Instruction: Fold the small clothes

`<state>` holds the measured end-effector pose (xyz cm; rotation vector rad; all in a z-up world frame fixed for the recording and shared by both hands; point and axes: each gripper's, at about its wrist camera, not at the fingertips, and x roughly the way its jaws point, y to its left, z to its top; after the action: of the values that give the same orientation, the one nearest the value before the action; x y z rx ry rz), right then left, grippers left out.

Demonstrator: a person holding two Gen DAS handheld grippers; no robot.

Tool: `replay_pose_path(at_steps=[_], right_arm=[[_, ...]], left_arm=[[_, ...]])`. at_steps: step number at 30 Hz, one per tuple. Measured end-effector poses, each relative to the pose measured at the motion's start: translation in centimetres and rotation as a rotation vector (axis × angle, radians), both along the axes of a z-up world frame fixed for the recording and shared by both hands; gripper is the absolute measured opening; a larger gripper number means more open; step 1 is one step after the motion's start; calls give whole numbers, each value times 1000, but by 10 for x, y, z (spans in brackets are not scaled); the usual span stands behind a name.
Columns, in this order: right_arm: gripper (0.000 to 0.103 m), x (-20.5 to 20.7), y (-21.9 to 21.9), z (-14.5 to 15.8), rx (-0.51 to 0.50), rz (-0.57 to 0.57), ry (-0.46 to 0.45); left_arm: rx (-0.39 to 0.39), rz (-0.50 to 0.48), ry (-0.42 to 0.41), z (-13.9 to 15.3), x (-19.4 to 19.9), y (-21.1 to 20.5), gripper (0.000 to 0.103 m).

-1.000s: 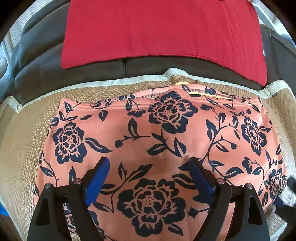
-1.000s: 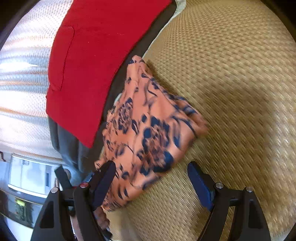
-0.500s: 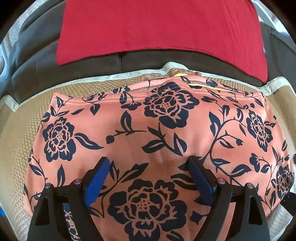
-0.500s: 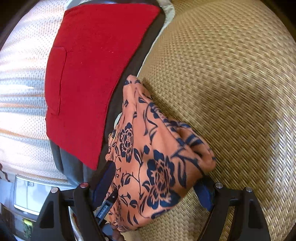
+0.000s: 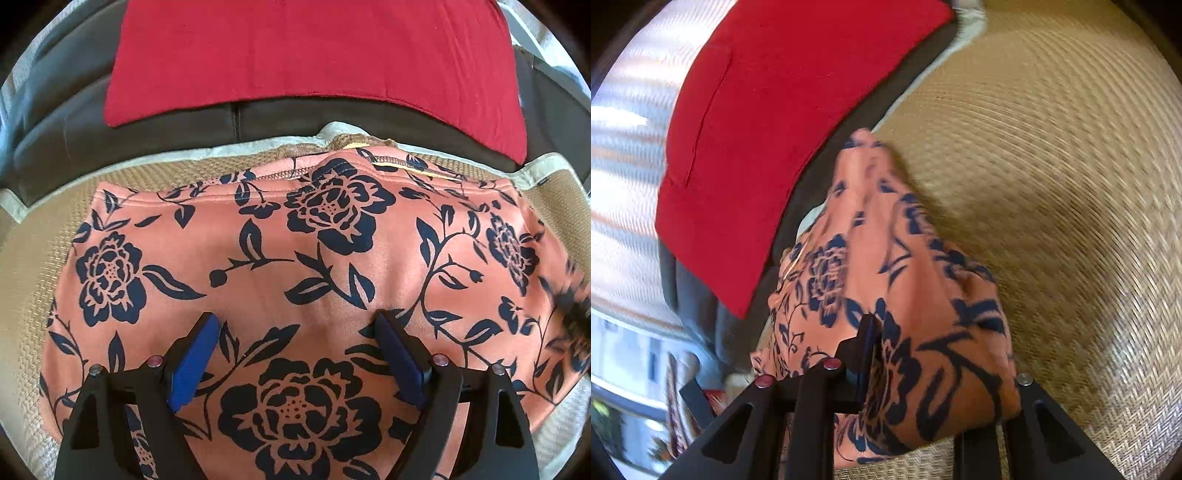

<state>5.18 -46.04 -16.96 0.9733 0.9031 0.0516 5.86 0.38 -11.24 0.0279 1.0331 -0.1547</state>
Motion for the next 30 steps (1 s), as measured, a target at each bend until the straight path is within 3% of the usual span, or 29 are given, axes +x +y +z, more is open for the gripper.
replay_pose_path(at_steps=[3,7,10,13,16,19,23,26,30], right_arm=[[14,18,51,81,-220,123,-171],[14,32,155,141,-463,345,-351],[14,38,219,138,-525,483,-393],[14,49,276,101,-517,614,-349],[13,64,312,51,-506,715,-235],[13,72,324,22,-481,752,-172],[13,71,306,44,-431,722,-217],[13,67,307,52,-494,750,-241],[13,61,324,38,-548,779,-234]], left_arm=[[-125,20,25,12,7,25,78],[-448,130,7,35,12,106,78],[-627,191,43,29,16,160,78],[-768,231,109,8,21,197,78],[-844,254,161,-10,27,209,78],[-877,239,197,-16,36,210,78],[-939,186,196,-9,49,206,79],[-942,184,200,1,61,204,79],[-836,124,222,7,79,185,78]])
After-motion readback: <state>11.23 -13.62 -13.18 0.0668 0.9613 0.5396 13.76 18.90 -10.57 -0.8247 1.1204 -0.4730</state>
